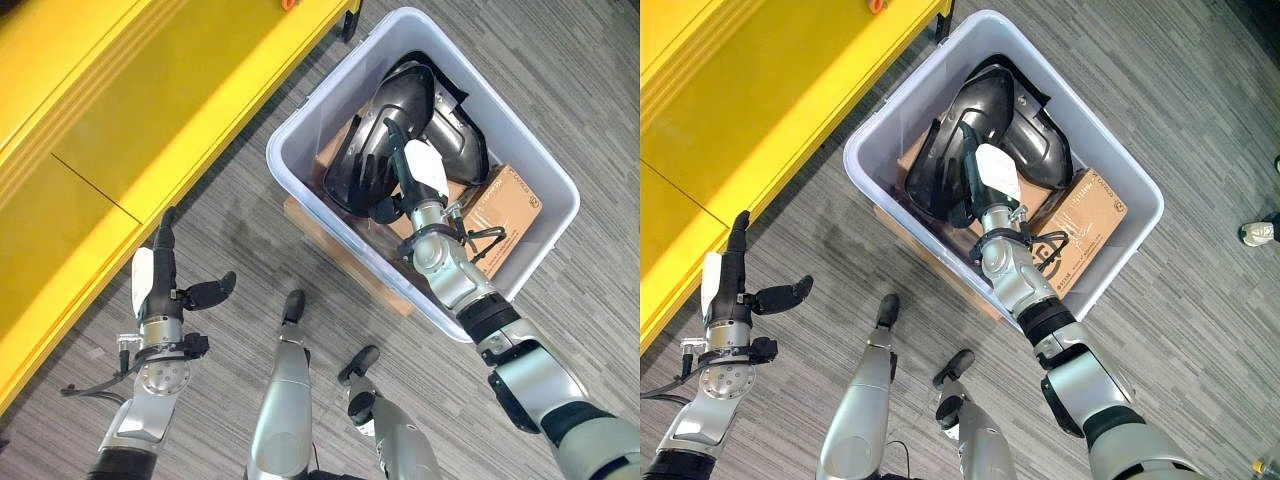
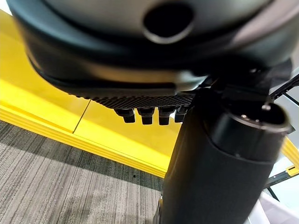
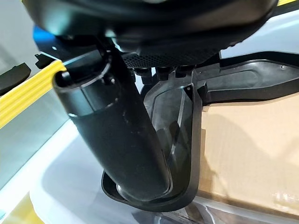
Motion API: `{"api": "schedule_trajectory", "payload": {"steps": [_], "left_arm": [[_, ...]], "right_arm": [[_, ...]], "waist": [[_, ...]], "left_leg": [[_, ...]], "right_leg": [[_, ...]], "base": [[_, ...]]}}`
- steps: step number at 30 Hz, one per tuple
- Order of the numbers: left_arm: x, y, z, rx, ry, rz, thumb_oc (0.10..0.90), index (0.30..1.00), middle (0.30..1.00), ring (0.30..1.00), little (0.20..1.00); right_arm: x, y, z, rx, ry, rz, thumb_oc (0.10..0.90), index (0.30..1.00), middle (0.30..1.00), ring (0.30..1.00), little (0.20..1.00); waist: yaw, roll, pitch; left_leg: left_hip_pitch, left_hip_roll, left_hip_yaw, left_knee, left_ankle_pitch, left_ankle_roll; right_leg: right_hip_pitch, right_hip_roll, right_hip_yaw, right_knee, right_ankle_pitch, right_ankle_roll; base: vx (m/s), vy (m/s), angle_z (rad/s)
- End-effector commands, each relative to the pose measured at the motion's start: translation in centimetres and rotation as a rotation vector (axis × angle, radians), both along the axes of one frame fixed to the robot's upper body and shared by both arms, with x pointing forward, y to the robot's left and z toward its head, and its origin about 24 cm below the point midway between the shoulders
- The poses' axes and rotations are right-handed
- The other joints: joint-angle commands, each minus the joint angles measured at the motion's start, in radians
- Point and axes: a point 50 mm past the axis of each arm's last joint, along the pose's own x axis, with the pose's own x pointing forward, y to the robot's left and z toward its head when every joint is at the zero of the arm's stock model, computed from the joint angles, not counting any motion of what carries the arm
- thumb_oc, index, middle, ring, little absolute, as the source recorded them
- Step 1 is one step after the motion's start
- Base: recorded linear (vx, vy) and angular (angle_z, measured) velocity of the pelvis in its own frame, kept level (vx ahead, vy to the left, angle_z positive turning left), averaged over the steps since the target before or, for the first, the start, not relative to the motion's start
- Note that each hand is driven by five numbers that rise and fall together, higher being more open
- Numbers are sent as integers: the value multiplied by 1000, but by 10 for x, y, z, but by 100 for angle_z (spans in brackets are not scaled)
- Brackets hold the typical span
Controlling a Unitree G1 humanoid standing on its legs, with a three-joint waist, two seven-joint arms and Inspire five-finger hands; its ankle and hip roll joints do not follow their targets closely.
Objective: Move parts from the plastic box to the shelf.
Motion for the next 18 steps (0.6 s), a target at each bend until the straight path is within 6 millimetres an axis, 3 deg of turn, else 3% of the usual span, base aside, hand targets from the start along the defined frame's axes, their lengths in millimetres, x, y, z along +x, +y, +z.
{"api": "schedule_trajectory", "payload": {"steps": [1,18], "left_arm": [[-8,5,27,99,-111,-25,900,1000,1000,1000,1000],[-6,4,22,76,-87,-35,900,1000,1000,1000,1000]], "right_arm": [[-8,3,59,41,-252,51,900,1000,1000,1000,1000],[-10,4,53,57,-235,68,900,1000,1000,1000,1000]], "waist": [[-2,-29,-43],[-16,-37,-109]], "left_leg": [[57,45,75,-16,-82,-18],[104,39,80,-29,-87,-13]], "right_leg": [[77,-133,77,11,15,122],[106,-142,86,15,11,124]], "base": [[0,0,0],[4,-7,-3]]}}
